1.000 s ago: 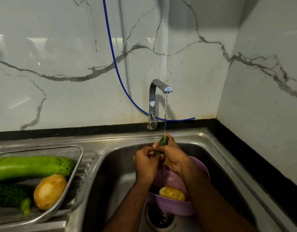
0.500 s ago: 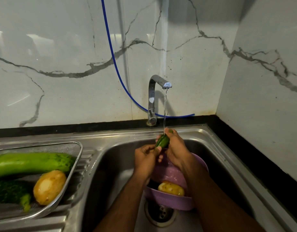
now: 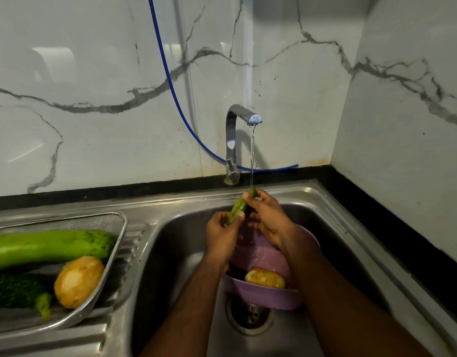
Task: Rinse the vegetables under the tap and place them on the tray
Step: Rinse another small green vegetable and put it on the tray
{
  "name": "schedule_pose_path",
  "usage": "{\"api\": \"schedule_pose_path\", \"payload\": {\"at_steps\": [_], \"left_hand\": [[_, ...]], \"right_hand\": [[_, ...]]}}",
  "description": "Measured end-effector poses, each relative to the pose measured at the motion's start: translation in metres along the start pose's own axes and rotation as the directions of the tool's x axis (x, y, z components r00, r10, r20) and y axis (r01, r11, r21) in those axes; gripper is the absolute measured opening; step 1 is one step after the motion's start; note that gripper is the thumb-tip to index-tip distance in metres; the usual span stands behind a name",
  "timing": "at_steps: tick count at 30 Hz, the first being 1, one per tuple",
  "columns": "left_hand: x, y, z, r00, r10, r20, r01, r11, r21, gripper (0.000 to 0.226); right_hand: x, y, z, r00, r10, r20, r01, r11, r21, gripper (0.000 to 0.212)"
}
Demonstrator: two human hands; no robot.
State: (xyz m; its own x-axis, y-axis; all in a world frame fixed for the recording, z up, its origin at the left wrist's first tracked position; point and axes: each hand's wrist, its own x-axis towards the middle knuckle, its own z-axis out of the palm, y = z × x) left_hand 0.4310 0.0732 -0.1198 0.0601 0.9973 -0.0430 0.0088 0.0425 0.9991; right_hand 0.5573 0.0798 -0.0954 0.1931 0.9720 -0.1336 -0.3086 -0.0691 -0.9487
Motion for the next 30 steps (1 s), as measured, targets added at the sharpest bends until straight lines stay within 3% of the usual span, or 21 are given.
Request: {"api": "schedule_pose_path", "payload": {"at_steps": [2,4,6,8,12,15,18,22,26,30], "left_hand": [[0.000,-0.004,-0.001,0.998,0.055,-0.005,-0.054,0.992,0.110,0.013],[0.000,-0.006,0.001,0.997,0.044,0.065,-0.050,0.994,0.097,0.015],[-0.004,-0.003,0.004,0.985,-0.036,0.171,0.039,0.999,-0.018,0.028],[-0.009,0.003,0.004,0.959,-0.096,0.268,0.133,0.984,-0.122,0.037],[-0.012,0.010,0.003,0.901,-0.171,0.399,0.247,0.958,-0.148,0.044],[-0.011,0.012,0.005,0.902,-0.198,0.384,0.274,0.949,-0.154,0.050],[-0.010,0.011,0.006,0.910,-0.231,0.344,0.288,0.950,-0.122,0.055],[-0.010,0.009,0.001,0.904,-0.240,0.353,0.312,0.936,-0.162,0.057],[-0.008,0.011,0.000,0.891,-0.252,0.377,0.352,0.908,-0.226,0.058],[-0.005,0.008,0.001,0.905,-0.250,0.344,0.342,0.909,-0.240,0.056]], "right_hand": [[0.000,0.004,-0.001,0.999,-0.007,-0.034,0.006,0.999,-0.047,0.015],[0.002,0.005,0.000,1.000,0.000,-0.011,0.000,1.000,0.009,0.013],[0.003,0.003,0.000,0.998,0.010,0.055,-0.016,0.993,0.118,0.012],[-0.001,-0.001,0.000,0.990,0.016,0.140,-0.041,0.983,0.179,0.025],[-0.005,-0.004,-0.008,0.967,-0.016,0.252,-0.058,0.958,0.281,0.039],[-0.006,-0.003,-0.007,0.971,-0.017,0.240,-0.060,0.950,0.308,0.024],[-0.003,0.001,0.003,0.991,0.037,0.131,-0.069,0.966,0.249,0.002],[0.001,-0.001,0.013,0.995,0.099,-0.028,-0.086,0.953,0.291,0.023],[0.003,-0.002,0.012,0.993,0.119,0.000,-0.113,0.945,0.307,0.039],[0.002,-0.001,0.013,0.995,0.099,0.007,-0.096,0.940,0.326,0.039]]}}
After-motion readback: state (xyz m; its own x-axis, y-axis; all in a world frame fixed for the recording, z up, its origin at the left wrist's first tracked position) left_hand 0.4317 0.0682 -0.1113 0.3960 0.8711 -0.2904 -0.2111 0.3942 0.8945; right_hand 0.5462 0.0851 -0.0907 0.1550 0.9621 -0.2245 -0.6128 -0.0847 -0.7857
